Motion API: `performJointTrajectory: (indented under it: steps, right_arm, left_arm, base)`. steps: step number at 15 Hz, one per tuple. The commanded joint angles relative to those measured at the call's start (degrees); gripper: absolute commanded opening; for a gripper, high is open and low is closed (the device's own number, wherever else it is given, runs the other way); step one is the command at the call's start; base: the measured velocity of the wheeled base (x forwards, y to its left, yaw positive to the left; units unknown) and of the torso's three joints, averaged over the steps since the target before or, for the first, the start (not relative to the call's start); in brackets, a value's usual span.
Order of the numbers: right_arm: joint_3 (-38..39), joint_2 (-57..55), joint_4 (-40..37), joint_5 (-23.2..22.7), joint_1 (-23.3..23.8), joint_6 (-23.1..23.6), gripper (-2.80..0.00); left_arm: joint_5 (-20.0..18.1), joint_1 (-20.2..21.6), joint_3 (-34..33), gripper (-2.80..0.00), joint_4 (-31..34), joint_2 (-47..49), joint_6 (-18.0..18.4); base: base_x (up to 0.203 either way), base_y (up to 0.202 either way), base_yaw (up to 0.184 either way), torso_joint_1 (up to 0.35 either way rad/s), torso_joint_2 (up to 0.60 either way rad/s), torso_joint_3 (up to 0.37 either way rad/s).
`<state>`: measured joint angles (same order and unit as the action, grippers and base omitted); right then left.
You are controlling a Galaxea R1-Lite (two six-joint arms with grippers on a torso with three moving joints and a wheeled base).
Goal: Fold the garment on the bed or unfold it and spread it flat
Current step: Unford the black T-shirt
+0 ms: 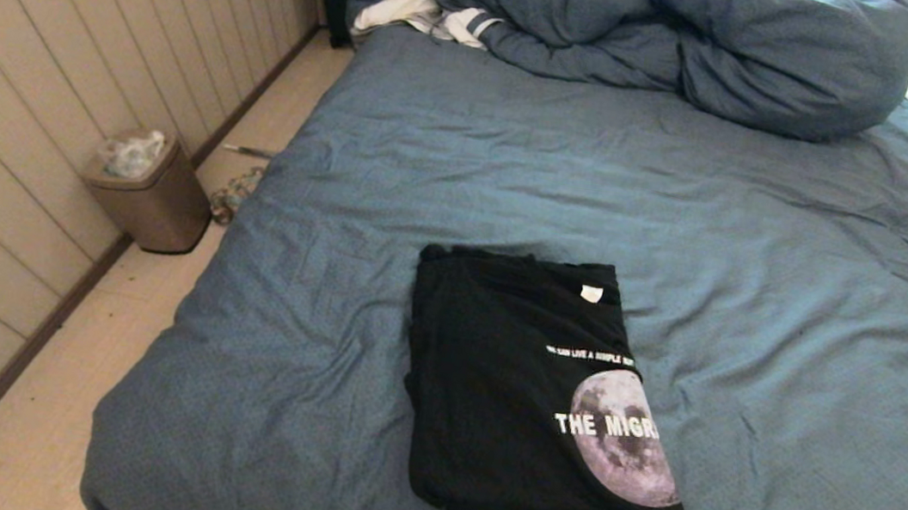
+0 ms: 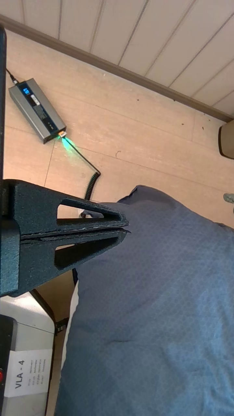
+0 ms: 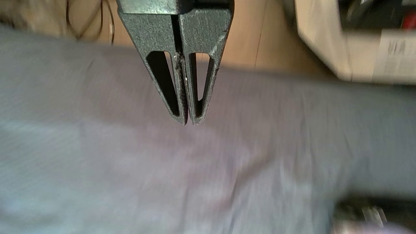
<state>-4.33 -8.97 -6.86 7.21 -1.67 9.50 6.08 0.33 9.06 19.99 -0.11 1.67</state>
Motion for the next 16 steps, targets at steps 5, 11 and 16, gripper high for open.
performJointTrajectory:
  steps: [5,11,16]
  right_arm:
    - [4.2,8.6,5.3,-8.7,1.3,-4.2,-2.80]
    - [4.2,8.7,5.3,-8.5,1.3,-5.5,-2.80]
    - [4.2,8.8,5.5,-8.4,1.3,-5.1,-2.80]
  left_arm:
    - [-3.4,0.0,-5.5,-2.80,-11.9,0.1,-0.2]
    - [-7.4,-0.1,-8.1,-2.80,-17.2,0.0,0.6]
    - [-7.3,-0.1,-8.1,-2.80,-17.2,0.0,0.6]
  base:
    - [0.000,0.000,0.000,0.000,0.00,0.000]
    - [0.000,0.000,0.000,0.000,0.00,0.000]
    - [0.000,0.000,0.000,0.000,0.00,0.000]
